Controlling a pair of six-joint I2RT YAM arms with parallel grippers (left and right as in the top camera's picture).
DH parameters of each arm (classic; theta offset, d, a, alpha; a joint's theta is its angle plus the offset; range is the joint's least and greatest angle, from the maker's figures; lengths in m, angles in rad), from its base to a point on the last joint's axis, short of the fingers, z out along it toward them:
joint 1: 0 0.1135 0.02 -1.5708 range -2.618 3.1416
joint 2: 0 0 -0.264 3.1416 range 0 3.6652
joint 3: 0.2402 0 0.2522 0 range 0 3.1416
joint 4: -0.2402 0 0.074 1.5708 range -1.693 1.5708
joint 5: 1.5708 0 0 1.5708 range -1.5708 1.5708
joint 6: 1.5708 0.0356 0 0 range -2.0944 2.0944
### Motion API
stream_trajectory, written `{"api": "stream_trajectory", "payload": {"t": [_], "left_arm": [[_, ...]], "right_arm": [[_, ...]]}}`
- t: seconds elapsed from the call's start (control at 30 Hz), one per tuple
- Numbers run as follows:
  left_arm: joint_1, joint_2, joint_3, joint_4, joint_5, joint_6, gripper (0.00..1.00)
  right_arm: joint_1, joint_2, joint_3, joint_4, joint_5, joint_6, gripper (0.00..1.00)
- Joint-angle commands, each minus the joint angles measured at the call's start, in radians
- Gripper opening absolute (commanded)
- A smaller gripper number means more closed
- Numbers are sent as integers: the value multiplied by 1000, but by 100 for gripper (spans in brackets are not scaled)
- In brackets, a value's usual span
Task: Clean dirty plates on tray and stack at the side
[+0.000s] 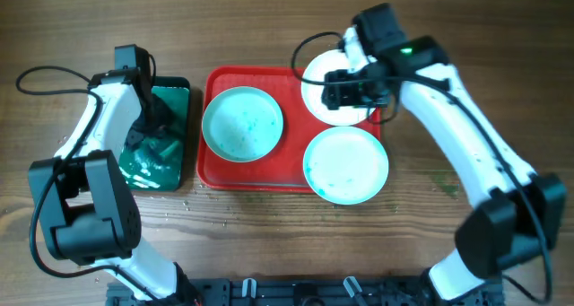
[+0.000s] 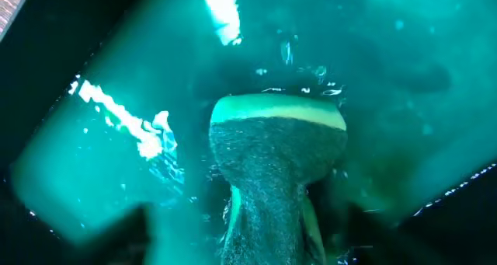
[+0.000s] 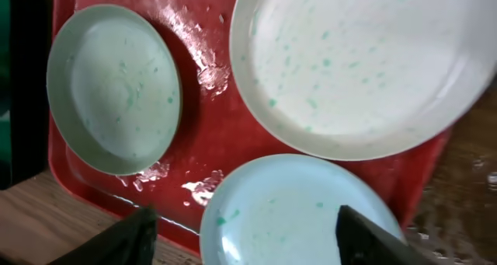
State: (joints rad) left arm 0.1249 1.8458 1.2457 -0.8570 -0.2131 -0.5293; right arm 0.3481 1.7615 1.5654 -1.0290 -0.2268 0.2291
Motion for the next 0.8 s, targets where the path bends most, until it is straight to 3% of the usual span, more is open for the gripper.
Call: {"api": "stream_trajectory", "payload": {"t": [0.0, 0.03, 0.13, 0.3, 0.47, 0.63, 0.7, 0.77], "left_arm": [[19, -31, 47, -64, -48, 1, 100], [25, -67, 103, -130, -71, 0, 100], [25, -207, 213, -222, -92, 1, 100], [25, -405, 218, -218, -91, 1, 100], [25, -417, 218, -218, -91, 1, 100], [25, -417, 218, -218, -91, 1, 100], [25, -417, 218, -218, -91, 1, 100], [25, -417, 218, -218, -91, 1, 100]], "right_arm": [[-48, -132, 51, -40, 88, -51, 91], [-68, -196, 89, -71, 101, -77, 99], [-82, -334, 146, -117, 178, -99, 100], [-82, -587, 146, -173, 238, -97, 100], [-82, -781, 146, -178, 174, -27, 100], [-82, -817, 141, -286, 248, -98, 100], [-87, -819, 91, -189, 319, -120, 100], [-142, -896, -77, 89, 204, -320, 100]]}}
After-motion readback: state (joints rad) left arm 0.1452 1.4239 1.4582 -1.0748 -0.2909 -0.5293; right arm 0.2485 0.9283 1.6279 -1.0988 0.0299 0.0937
